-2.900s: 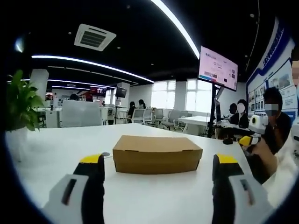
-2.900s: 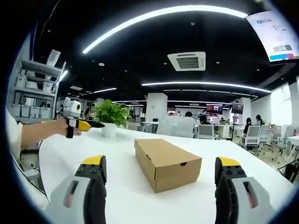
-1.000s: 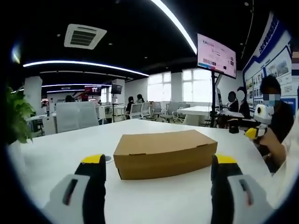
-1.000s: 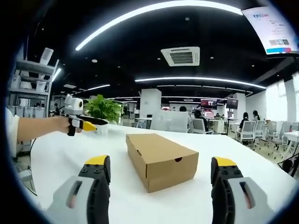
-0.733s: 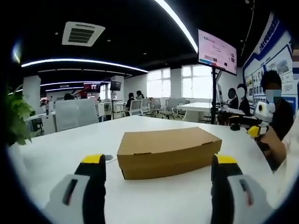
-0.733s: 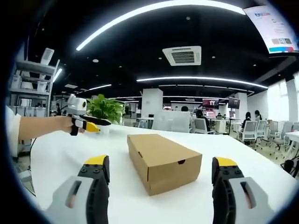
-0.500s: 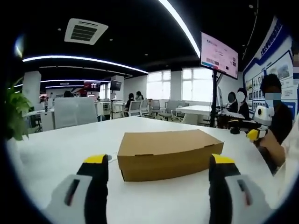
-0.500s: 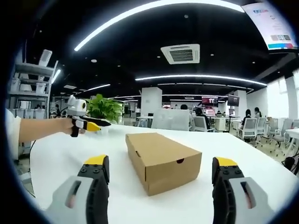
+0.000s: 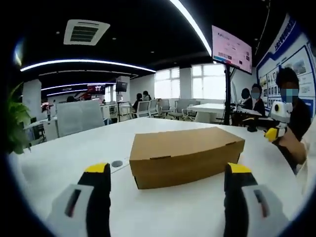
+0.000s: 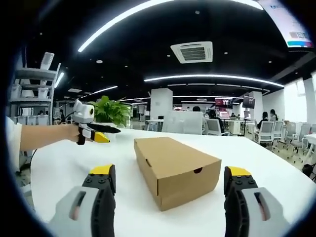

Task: Operate the shoe box by opening the lid, removing the specified soft item, and placing it in the target area until the item is outside and the box remains undamaged.

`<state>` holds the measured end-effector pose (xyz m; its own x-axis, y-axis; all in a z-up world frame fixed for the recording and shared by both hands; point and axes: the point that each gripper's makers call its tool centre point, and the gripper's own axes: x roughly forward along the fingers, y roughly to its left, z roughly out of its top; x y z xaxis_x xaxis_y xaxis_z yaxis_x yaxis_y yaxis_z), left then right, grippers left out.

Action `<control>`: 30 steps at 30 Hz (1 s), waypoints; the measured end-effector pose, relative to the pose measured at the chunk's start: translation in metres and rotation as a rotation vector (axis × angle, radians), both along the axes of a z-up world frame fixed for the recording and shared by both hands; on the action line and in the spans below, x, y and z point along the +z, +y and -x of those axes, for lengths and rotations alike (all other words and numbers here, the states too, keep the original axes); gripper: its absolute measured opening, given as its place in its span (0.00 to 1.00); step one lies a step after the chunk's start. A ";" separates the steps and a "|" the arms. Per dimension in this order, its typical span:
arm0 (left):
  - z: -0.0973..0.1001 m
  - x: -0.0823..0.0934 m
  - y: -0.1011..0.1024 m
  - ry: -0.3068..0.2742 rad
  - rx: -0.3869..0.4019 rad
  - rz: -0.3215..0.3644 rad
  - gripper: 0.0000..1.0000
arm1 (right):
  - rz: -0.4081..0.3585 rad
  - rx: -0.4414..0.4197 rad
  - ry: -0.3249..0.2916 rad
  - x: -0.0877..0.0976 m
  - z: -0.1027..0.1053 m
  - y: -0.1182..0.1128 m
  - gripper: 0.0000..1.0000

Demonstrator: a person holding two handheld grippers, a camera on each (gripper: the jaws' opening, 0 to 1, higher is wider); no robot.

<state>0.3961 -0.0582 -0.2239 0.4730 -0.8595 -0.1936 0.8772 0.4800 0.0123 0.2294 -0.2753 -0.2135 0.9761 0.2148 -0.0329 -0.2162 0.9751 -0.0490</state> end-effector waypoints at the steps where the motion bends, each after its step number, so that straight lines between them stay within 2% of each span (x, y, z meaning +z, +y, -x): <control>1: -0.002 0.001 0.001 0.000 0.001 0.004 0.98 | 0.002 -0.018 -0.006 0.002 -0.003 -0.001 0.94; 2: -0.003 0.001 0.001 -0.002 0.002 0.011 0.98 | 0.006 -0.028 -0.016 0.004 -0.004 -0.002 0.93; 3: -0.006 0.003 0.002 -0.007 0.002 0.020 0.98 | 0.000 -0.092 -0.077 0.013 -0.006 -0.011 0.90; 4: -0.007 0.003 0.002 -0.012 -0.002 0.025 0.97 | -0.010 -0.125 -0.110 0.019 -0.007 -0.016 0.87; 5: -0.009 0.004 0.002 -0.015 -0.009 0.027 0.95 | -0.005 -0.122 -0.131 0.023 -0.007 -0.015 0.87; 6: -0.010 0.004 0.002 -0.016 -0.022 0.027 0.92 | -0.005 -0.113 -0.124 0.024 -0.009 -0.013 0.88; 8: -0.015 0.006 0.001 -0.017 -0.033 0.027 0.91 | -0.005 -0.050 -0.066 0.020 -0.015 -0.002 0.94; 9: -0.016 0.009 -0.001 -0.014 -0.042 0.047 0.93 | -0.009 -0.049 -0.047 0.018 -0.017 -0.001 0.96; 12: -0.022 0.019 -0.005 -0.015 -0.047 0.094 0.97 | 0.009 -0.068 -0.050 0.014 -0.021 -0.002 0.97; 14: -0.024 0.020 -0.008 -0.020 -0.046 0.090 0.96 | 0.002 -0.074 -0.044 0.011 -0.023 -0.002 0.98; 15: -0.026 0.019 -0.011 -0.019 -0.047 0.078 0.96 | -0.011 -0.071 0.005 0.001 -0.025 0.001 0.99; 16: -0.026 0.018 -0.013 -0.016 -0.054 0.071 0.96 | -0.002 -0.072 0.026 -0.004 -0.027 0.002 0.99; 17: -0.026 0.016 -0.015 -0.020 -0.064 0.057 0.96 | 0.011 -0.077 0.020 -0.005 -0.030 0.003 0.99; 19: -0.030 0.014 -0.020 -0.024 -0.070 0.056 0.97 | 0.107 -0.134 -0.040 -0.004 -0.034 -0.005 0.98; 21: -0.033 0.012 -0.022 -0.008 -0.069 0.055 0.98 | 0.081 -0.126 -0.025 -0.006 -0.035 -0.003 0.99; 22: -0.035 0.010 -0.023 -0.005 -0.066 0.059 0.98 | 0.040 -0.119 0.008 -0.009 -0.037 -0.002 0.99; 25: -0.045 0.006 -0.024 0.003 -0.061 0.064 0.97 | 0.023 -0.118 0.021 -0.010 -0.043 -0.005 0.99; 29: -0.052 -0.003 -0.027 0.019 -0.054 0.069 0.97 | 0.002 -0.095 0.021 -0.014 -0.047 0.001 1.00; 30: -0.054 -0.006 -0.027 0.024 -0.054 0.068 0.97 | -0.027 -0.074 -0.005 -0.012 -0.048 0.006 1.00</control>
<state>0.4506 -0.0854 -0.2297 0.4215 -0.8952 -0.1445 0.9015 0.4310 -0.0401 0.2770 -0.2690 -0.2257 0.9895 0.1427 -0.0236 -0.1432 0.9894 -0.0230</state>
